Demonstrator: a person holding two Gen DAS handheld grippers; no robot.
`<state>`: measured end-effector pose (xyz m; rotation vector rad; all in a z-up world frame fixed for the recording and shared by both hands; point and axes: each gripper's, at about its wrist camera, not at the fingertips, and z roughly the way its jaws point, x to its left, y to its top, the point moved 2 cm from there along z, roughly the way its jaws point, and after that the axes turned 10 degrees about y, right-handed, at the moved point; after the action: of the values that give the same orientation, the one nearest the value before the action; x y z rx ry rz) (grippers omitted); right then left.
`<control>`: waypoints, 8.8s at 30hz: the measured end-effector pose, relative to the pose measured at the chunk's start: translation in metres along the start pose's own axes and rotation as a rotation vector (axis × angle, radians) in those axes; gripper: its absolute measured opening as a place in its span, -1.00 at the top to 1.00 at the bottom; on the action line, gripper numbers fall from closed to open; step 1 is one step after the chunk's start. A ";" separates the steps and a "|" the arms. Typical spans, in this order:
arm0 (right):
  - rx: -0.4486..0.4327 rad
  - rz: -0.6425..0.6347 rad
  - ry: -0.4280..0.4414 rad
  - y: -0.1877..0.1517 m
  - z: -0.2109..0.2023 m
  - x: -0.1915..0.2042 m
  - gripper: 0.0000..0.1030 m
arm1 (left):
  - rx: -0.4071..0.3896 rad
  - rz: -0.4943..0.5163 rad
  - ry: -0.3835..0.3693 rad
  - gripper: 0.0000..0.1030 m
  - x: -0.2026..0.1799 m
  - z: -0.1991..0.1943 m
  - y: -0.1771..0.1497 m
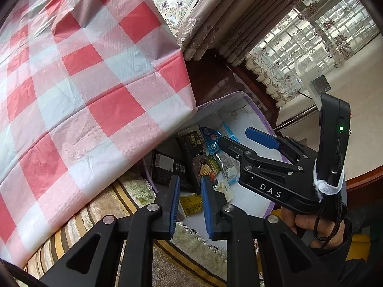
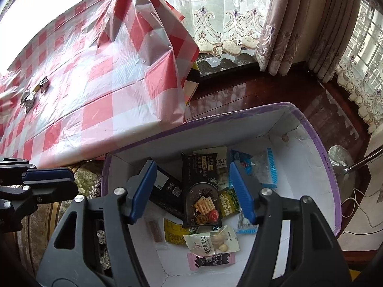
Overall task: Organize snacks
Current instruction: 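Carry both packs to the white box and open both tools to release them, then move both open tools back over the remaining snacks, then grasp the green-white bag with the left tool while the right tool grasps the pink-black chocolate packet, then carry both packets to the white box and open both tools to release them, then move both open tools back over the last two snacks, then grasp the orange-edged bag with the left tool while the right tool grasps the clear cake packet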
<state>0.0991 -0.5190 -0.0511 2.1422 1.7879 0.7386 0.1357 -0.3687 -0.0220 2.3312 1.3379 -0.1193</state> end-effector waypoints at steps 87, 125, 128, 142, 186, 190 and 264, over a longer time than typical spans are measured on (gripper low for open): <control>-0.021 -0.522 0.257 0.147 0.193 0.374 0.38 | -0.321 -0.646 0.773 0.25 0.444 -0.105 0.029; -0.035 -0.334 0.165 0.089 0.100 0.256 0.57 | -0.426 -0.436 0.460 0.28 0.274 -0.118 0.012; -0.045 -0.312 0.151 0.083 0.086 0.238 0.57 | -0.402 -0.400 0.404 0.28 0.251 -0.108 0.015; -0.035 -0.229 0.052 0.045 0.044 0.147 0.57 | -0.280 -0.178 0.240 0.28 0.139 -0.063 0.022; 0.051 0.094 -0.080 -0.021 0.018 -0.021 -0.12 | -0.027 0.172 0.112 -0.17 -0.025 0.010 0.018; 0.041 0.093 -0.079 -0.018 0.014 -0.017 -0.12 | -0.042 0.159 0.122 -0.18 -0.018 0.004 0.019; -0.045 -0.437 0.285 0.145 0.133 0.361 -0.44 | -0.264 -0.163 0.529 0.07 0.381 -0.111 0.009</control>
<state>0.3334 -0.1834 -0.0116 1.5885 2.2514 0.9861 0.3284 -0.0212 -0.0297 2.1001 1.6655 0.6278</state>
